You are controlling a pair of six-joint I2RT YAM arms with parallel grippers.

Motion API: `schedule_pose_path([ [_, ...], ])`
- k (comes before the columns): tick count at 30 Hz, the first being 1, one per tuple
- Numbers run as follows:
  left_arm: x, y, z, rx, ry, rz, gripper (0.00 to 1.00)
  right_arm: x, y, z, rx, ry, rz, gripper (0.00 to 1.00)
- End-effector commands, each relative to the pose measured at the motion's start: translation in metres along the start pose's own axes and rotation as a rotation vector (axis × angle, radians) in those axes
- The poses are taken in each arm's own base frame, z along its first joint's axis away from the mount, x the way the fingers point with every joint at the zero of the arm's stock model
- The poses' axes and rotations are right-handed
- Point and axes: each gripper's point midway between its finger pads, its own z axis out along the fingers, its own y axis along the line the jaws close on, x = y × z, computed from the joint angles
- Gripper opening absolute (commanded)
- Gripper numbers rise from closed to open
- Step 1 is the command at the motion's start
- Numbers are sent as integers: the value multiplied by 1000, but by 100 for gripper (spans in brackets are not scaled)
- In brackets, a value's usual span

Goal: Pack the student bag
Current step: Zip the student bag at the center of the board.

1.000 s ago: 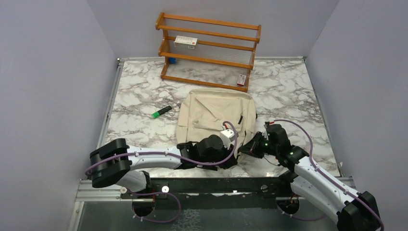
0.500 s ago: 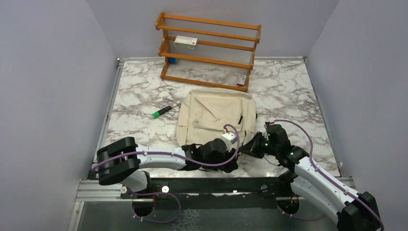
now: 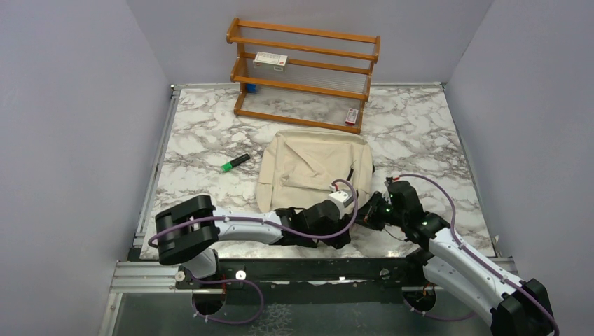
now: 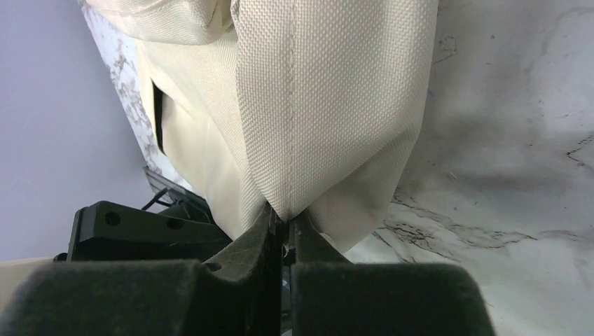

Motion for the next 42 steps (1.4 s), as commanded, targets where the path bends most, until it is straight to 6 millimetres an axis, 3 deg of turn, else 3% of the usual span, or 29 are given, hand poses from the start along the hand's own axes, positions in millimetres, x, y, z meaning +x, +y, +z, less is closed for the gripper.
schedule_pose_path([
  [1, -19, 3, 7, -74, -49, 15, 50, -2, -2, 0, 8, -15, 7, 7],
  [6, -19, 8, 10, -107, -42, 22, 42, -2, -2, -1, 6, -16, 7, 7],
  [10, -18, 9, 7, -107, -41, 24, 28, -2, -2, -1, 6, -15, 6, 7],
  [18, -27, -5, -7, -43, -66, 31, 7, -1, -3, 1, 7, -9, 7, 7],
  [29, -32, -30, -19, 92, -67, 53, 4, 0, -5, 2, 11, -8, 7, 7],
  [42, -14, -47, -22, 206, 21, 52, 0, -1, -5, 1, 13, -12, 7, 7],
])
